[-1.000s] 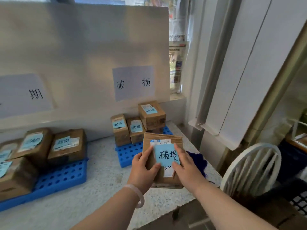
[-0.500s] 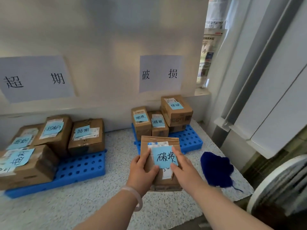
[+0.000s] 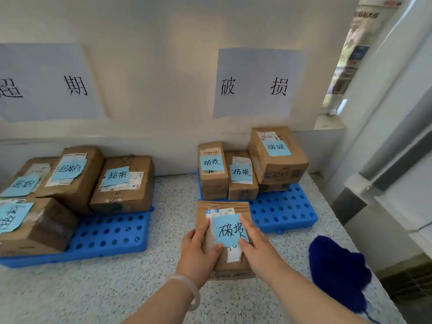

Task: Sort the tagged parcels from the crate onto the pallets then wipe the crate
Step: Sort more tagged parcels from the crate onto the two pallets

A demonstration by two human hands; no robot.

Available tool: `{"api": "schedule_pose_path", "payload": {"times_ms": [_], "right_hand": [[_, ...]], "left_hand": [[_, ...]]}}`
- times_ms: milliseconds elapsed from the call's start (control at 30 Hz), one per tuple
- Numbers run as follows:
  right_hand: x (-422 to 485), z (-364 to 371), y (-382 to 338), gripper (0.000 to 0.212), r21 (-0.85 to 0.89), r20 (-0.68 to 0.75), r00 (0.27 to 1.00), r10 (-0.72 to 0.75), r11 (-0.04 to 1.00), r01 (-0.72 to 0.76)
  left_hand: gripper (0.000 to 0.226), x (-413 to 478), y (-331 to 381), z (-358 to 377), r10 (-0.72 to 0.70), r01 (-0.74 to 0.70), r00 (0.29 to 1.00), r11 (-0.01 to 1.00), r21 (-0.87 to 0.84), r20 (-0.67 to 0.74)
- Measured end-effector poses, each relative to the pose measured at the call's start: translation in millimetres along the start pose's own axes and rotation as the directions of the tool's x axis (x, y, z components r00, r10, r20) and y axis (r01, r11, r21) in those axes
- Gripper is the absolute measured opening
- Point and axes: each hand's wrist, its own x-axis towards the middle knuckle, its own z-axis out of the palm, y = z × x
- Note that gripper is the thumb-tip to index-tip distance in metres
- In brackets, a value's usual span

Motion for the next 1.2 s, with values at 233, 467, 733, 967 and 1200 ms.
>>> {"api": "schedule_pose_path", "payload": {"times_ms": [233,467,733,967,1200], "right_hand": [[69.7,-2.9,19.7,0.057,-0.035,0.099,0.995,0.014,0.999,-0.011],[99.7,-5.2,25.6,0.058,-0.004,0.112,0.993,-0.025,1.000,0.025],[108.6,-9.9,20.6,0.058,-0.048,0.146,0.989,-0.002,0.999,0.009],[103.0,-14.2,14.1,0.071,-0.217,0.165,0.986,0.011,0.976,0.026],[97.7,-7.1,17.9,0.095,-0.327,0.215,0.977,0.002,0.943,0.070]], "left_hand": [[0.066,52.7,-11.9,24.3,-0.082,0.083,0.996,0.997,0.002,-0.046],[0.067,79.0,-16.1,33.7,-0.078,0.079,0.993,0.997,0.004,-0.089],[0.066,91.7,-11.2,27.7,-0.096,0.098,0.994,0.994,0.046,-0.048],[0.078,87.3,-10.2,20.9,-0.046,0.041,0.999,0.970,0.241,0.015],[0.084,88.1,-1.4,18.3,-0.088,0.053,0.992,0.940,0.338,0.089]]}}
